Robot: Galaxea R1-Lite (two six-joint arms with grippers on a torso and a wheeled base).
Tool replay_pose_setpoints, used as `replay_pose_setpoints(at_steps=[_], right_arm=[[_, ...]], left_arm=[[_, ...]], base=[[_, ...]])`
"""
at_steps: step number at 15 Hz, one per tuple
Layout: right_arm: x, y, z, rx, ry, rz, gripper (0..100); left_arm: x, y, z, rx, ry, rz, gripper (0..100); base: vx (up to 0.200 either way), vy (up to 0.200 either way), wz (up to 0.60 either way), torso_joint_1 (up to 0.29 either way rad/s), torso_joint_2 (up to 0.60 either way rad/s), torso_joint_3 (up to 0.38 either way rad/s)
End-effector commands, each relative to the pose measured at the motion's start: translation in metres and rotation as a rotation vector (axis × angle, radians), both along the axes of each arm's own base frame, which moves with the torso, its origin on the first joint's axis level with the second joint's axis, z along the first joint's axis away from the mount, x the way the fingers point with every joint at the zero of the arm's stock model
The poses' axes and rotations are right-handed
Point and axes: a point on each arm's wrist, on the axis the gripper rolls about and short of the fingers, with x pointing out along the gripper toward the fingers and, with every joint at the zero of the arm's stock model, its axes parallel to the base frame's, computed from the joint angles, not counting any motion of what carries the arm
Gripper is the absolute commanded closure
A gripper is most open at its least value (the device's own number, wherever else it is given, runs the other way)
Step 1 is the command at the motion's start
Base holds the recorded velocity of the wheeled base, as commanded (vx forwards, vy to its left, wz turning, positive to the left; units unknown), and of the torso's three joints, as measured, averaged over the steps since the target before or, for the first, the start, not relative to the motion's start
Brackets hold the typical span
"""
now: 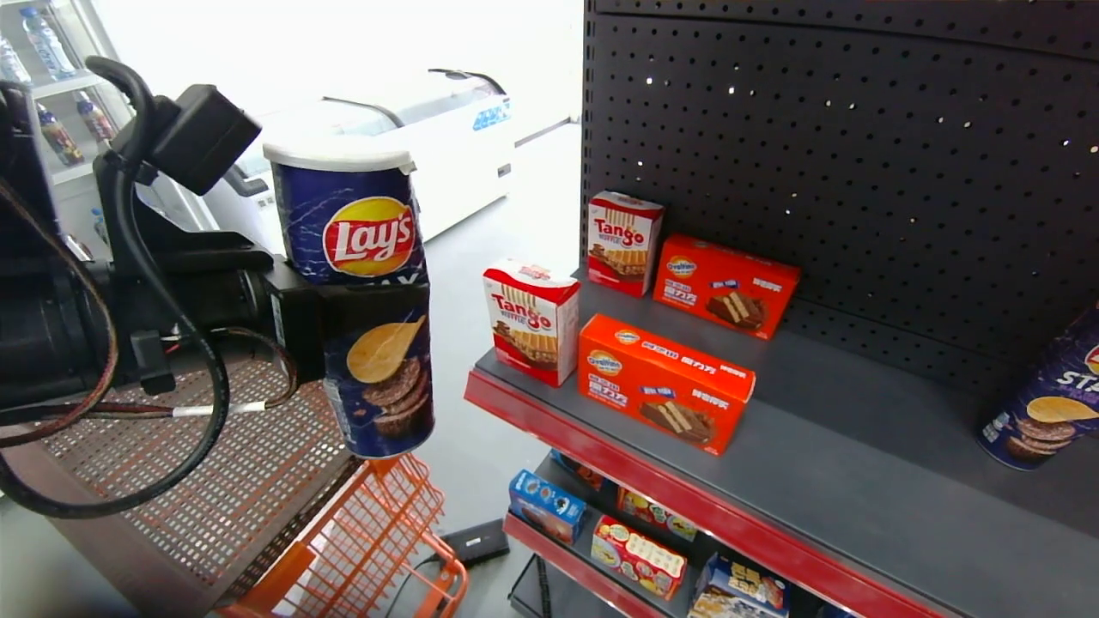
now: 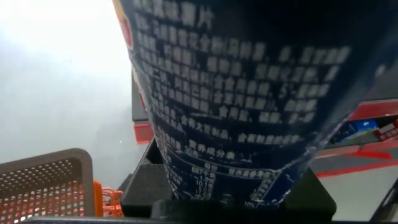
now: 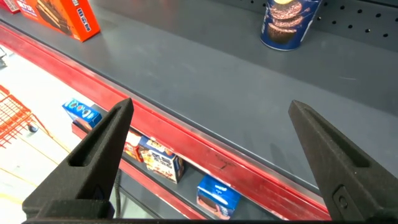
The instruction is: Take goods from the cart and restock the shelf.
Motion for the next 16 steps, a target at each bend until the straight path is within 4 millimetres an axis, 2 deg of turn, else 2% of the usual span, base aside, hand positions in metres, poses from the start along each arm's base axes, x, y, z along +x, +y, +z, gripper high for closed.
replay_pose_setpoints(at_steps=[1, 4, 8, 10, 16], right_arm=[[0.000, 0.000, 0.000, 0.000, 0.000, 0.002, 0], [0.000, 0.000, 0.000, 0.000, 0.000, 0.001, 0], [0.000, 0.000, 0.000, 0.000, 0.002, 0.001, 0], [0.000, 0.000, 0.000, -0.001, 0.000, 0.001, 0], [0.000, 0.000, 0.000, -0.001, 0.002, 0.001, 0]], left_arm=[[0.002, -0.008, 0.003, 0.005, 0.004, -0.033, 100], [0.009, -0.013, 0.006, -0.035, -0.082, -0.076, 100], [0.007, -0.015, -0.005, -0.036, -0.051, -0.149, 100], [0.008, -0.016, -0.004, -0.043, -0.052, -0.188, 100], [0.005, -0.019, -0.004, -0.046, -0.053, -0.222, 100]], base=[[0.000, 0.000, 0.00, 0.000, 0.00, 0.000], [0.000, 0.000, 0.00, 0.000, 0.00, 0.000], [0.000, 0.000, 0.00, 0.000, 0.00, 0.000], [0.000, 0.000, 0.00, 0.000, 0.00, 0.000], [0.000, 0.000, -0.60, 0.000, 0.00, 0.001]])
